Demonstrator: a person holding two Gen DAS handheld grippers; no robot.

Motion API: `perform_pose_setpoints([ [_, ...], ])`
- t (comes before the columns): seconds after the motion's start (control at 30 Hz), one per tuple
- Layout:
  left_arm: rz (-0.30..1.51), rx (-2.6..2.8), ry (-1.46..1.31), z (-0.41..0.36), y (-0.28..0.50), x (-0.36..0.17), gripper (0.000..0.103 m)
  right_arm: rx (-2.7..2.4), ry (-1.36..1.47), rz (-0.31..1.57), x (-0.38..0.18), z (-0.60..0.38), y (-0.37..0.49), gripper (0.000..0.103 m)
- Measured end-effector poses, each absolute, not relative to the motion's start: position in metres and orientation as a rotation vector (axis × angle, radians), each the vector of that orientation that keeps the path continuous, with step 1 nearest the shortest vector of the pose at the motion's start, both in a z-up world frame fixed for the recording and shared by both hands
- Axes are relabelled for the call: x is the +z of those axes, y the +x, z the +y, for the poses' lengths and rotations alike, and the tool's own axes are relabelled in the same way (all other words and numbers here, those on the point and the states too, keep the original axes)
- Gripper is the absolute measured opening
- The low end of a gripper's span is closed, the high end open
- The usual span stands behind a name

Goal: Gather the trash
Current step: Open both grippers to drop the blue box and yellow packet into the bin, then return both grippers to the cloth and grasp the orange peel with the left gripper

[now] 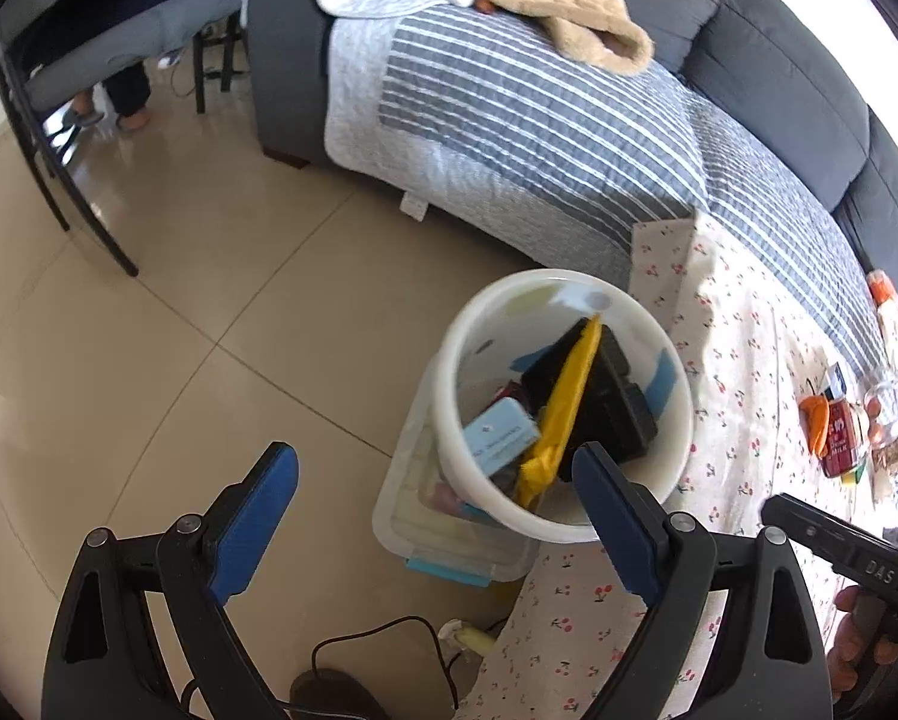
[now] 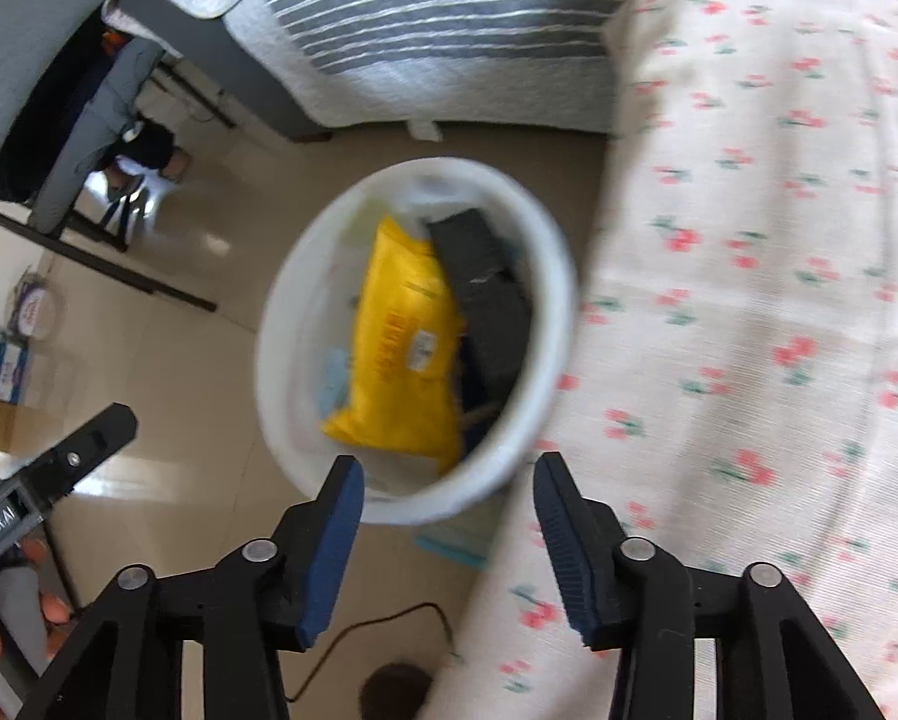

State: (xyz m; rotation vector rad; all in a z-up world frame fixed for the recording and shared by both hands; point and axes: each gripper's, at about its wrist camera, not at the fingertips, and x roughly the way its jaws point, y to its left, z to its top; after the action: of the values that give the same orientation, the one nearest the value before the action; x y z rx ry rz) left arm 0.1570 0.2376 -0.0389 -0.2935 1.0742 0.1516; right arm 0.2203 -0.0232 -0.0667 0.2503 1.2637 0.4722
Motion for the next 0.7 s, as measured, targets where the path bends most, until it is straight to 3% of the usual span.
perform_pose_setpoints([
  [0.33,1.09,0.063,-0.167,0.163,0.167,-0.036,0.094,0.274,0.172,1.206,-0.043,-0.124,0.191,0.078],
  [0.57,1.048,-0.046,-0.06,0.1,0.17,-0.03,0.095,0.115,0.187,1.183,-0.035,-0.208,0.171,0.082],
  [0.7,1.017,-0.119,0.004,0.061,0.17,-0.027,0.103,0.02,0.245,1.155,-0.036,-0.255,0.161,0.085],
])
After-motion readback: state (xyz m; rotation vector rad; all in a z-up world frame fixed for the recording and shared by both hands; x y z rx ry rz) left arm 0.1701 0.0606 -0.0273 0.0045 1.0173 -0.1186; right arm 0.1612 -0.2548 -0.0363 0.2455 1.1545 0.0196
